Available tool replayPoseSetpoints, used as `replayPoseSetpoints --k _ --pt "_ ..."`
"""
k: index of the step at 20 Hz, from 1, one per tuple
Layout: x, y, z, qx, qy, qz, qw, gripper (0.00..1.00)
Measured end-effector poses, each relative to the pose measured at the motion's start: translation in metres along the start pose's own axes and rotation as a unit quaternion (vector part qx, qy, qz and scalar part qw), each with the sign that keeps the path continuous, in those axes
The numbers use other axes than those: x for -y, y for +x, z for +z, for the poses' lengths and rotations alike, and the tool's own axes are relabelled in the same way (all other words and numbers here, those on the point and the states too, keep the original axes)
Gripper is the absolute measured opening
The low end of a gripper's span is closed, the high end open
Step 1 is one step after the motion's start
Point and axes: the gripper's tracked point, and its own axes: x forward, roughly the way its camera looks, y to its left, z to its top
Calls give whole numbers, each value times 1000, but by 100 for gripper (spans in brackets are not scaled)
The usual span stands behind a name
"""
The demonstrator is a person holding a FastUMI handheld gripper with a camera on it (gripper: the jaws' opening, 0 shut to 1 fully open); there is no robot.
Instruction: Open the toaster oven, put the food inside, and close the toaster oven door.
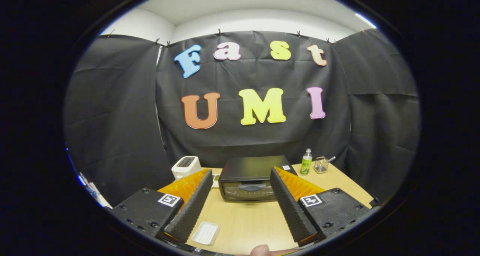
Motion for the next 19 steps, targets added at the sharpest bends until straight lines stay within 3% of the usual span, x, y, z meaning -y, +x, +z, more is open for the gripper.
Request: replayPoseSetpoints --k 19 --pt "-5 8 -10 -15 -1 3 1000 100"
